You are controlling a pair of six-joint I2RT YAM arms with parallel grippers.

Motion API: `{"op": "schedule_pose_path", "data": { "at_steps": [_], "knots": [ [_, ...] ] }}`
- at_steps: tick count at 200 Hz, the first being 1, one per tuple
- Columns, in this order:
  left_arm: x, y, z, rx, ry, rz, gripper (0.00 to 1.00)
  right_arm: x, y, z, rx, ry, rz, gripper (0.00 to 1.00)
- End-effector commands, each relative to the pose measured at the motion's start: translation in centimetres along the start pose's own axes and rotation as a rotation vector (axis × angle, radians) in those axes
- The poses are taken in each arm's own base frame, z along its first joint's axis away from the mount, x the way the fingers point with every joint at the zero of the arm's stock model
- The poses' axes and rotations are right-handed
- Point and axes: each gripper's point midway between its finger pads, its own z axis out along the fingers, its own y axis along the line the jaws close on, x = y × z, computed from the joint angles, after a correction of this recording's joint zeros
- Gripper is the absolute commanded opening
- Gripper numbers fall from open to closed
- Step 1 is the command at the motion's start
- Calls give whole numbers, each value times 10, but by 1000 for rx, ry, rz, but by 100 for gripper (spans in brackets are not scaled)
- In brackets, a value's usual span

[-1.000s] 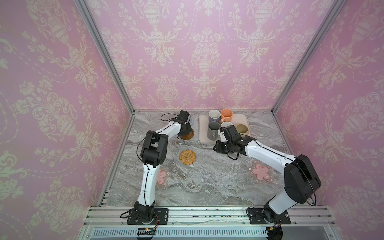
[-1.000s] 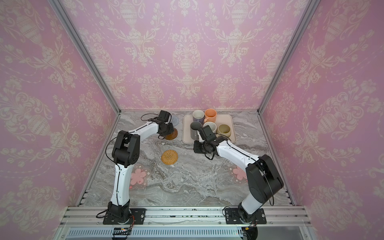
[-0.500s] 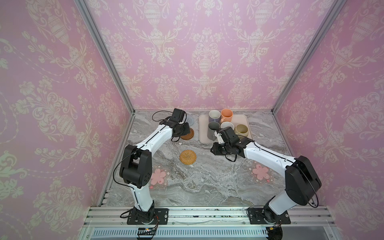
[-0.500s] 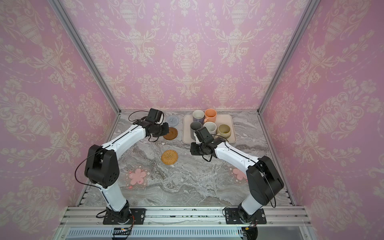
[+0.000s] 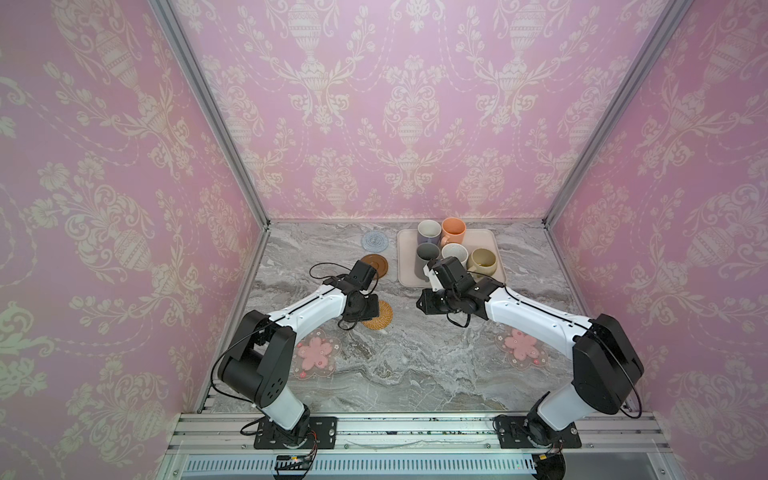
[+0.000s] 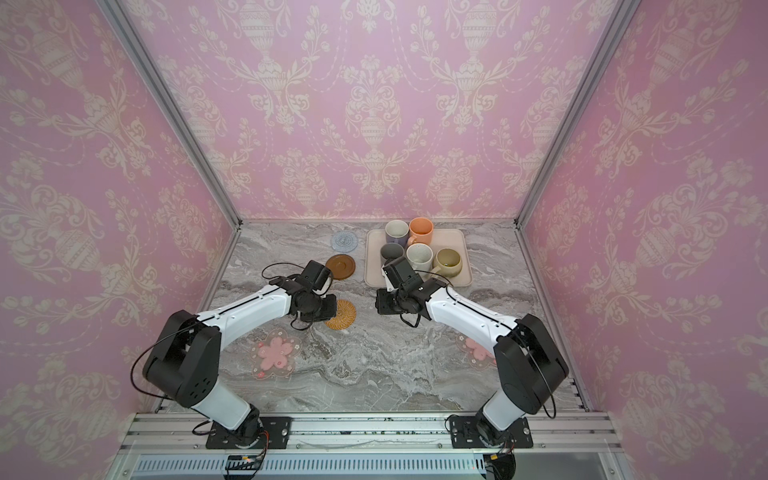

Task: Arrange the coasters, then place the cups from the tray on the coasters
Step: 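Move the left gripper to the rattan coaster and grip its center, then slide the rattan coaster toward the brown coaster with the left gripper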

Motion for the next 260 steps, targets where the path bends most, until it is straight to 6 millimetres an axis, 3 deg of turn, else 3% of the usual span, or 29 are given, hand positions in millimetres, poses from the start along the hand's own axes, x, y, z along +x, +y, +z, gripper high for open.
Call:
{"op": "schedule_pose_path", "data": {
  "at_steps": [1, 109, 162, 189, 260],
  "knots": [
    [0, -1, 3, 18, -18, -37, 9, 3, -1, -10, 9, -16, 11, 23],
    [8, -4, 41, 45, 42, -69, 8, 9, -6, -2, 18, 3, 15, 23],
    [9, 24, 58, -26, 77, -117, 8, 12, -9, -1, 33, 14, 9, 23],
    [1, 34, 62, -43, 73, -135, 8, 13, -10, 0, 37, 14, 9, 23],
    [-26, 37, 69, -62, 53, -141, 8, 14, -12, 1, 49, 22, 3, 24]
  ]
}}
